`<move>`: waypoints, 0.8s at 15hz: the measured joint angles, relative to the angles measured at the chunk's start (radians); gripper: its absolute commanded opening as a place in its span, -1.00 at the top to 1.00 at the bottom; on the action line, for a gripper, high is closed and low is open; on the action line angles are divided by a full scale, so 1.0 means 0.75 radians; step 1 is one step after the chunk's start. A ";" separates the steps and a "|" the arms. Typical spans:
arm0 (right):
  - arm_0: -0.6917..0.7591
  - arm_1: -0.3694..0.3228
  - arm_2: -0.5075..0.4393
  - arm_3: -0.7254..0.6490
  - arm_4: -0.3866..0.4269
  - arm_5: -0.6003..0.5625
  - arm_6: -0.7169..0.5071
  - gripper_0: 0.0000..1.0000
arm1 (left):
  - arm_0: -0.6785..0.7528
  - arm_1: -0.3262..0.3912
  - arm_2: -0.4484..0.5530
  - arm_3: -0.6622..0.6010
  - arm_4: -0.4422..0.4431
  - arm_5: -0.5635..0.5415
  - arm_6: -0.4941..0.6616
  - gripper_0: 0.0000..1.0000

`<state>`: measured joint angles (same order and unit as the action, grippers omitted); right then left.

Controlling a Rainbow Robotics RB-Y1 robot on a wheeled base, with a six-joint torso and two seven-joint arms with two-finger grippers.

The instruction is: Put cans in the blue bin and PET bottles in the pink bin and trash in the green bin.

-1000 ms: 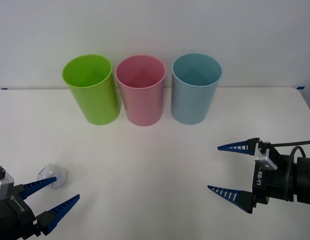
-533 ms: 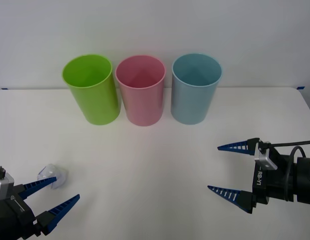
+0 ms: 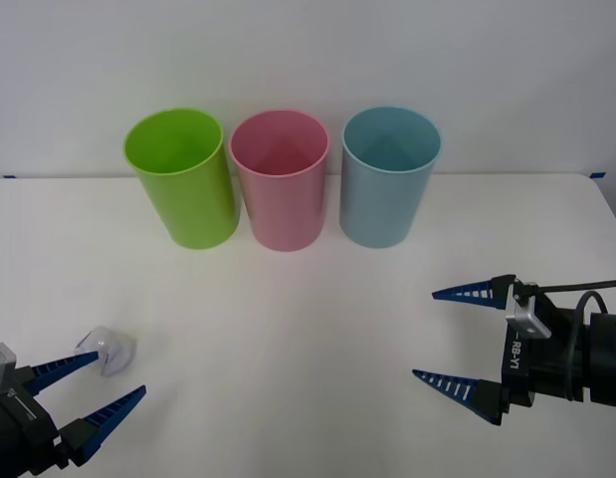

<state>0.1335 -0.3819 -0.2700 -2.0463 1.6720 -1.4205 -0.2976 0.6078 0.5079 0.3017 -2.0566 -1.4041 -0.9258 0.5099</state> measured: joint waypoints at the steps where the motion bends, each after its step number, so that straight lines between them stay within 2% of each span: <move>1: 0.000 0.000 0.000 0.000 0.000 0.000 0.000 -1.00 | 0.000 0.001 0.000 0.000 -0.003 0.003 0.009 -1.00; 3: 0.000 0.000 0.000 0.000 0.000 0.000 0.000 -1.00 | 0.000 0.017 -0.008 -0.001 -0.023 0.027 0.074 -1.00; 5: 0.000 0.000 0.000 0.000 0.000 0.000 0.000 -1.00 | 0.008 0.066 -0.046 -0.018 -0.048 0.121 0.163 -1.00; 9: 0.000 0.000 0.000 0.000 0.000 0.000 0.000 -1.00 | 0.034 0.254 -0.172 -0.060 -0.106 0.408 0.404 -1.00; 12: 0.000 0.000 0.000 0.000 0.000 0.000 0.000 -1.00 | 0.018 0.362 -0.200 -0.078 -0.208 0.467 0.627 -1.00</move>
<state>0.1335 -0.3819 -0.2700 -2.0463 1.6720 -1.4205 -0.2976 0.6214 0.7794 0.1520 -2.1148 -1.5602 -0.5757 0.9800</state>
